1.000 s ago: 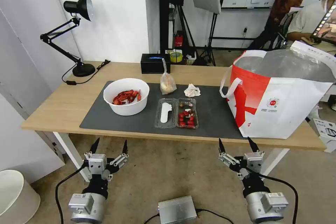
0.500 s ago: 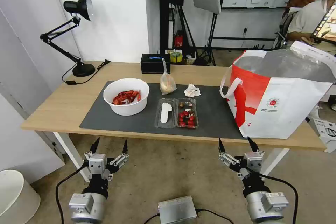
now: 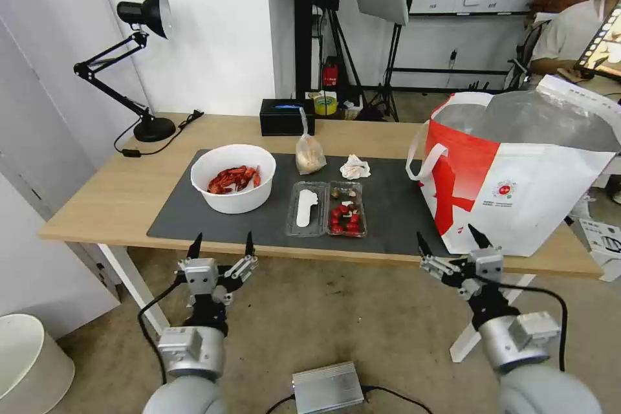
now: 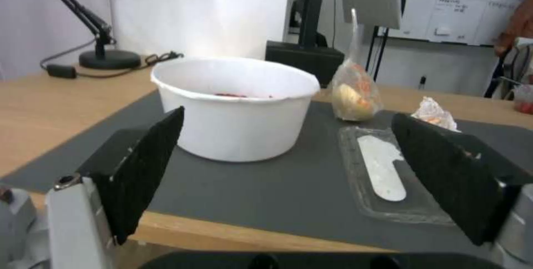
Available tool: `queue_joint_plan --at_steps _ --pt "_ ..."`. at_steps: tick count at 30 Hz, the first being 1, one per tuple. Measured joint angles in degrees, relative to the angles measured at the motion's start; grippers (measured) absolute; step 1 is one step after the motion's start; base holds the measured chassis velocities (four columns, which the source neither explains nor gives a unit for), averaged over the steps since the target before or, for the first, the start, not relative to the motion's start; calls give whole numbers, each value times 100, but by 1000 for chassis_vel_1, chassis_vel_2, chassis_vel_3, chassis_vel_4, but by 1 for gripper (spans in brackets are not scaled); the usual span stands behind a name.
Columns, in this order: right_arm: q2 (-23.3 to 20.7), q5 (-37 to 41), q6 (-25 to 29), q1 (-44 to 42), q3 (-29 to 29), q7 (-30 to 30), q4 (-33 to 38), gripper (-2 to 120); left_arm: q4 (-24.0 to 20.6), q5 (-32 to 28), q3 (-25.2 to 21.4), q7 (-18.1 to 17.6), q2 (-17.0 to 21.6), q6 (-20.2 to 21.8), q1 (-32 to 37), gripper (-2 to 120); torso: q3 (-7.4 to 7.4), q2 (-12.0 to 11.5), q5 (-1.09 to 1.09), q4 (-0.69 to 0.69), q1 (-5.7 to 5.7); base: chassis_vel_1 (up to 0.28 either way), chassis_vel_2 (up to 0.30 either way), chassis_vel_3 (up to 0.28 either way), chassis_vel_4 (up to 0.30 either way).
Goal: Pick up the trash from the table and place it into the takeout bag.
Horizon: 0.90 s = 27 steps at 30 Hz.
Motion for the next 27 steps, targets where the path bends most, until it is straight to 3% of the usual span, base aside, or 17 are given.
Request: queue_joint_plan --at_steps 3,7,12,15,21,27 --pt "-175 55 190 11 -42 -75 -76 100 32 -123 211 -286 146 36 -153 100 0 -1 0 0 1 0 0 0 0" --pt "-195 52 278 7 -81 -125 -111 100 37 -180 268 -368 186 52 -188 100 0 0 -1 0 0 0 0 0 0" --pt "-193 30 322 22 -115 -142 -157 100 -274 -1014 319 -519 356 396 -36 100 0 0 0 2 0 0 0 0 0" --pt "-191 22 335 24 -124 -144 -175 100 -285 -1098 349 -588 365 421 -71 100 -1 0 -1 0 0 0 0 0 0" --pt "-130 -14 367 46 -175 -154 -216 100 -664 -2208 449 -965 425 866 -88 100 -1 0 -1 0 0 0 0 0 0" --pt "-63 -55 383 53 -219 -167 -243 100 -737 -2422 463 -1029 435 952 -87 100 -1 0 -1 0 0 0 0 0 0"
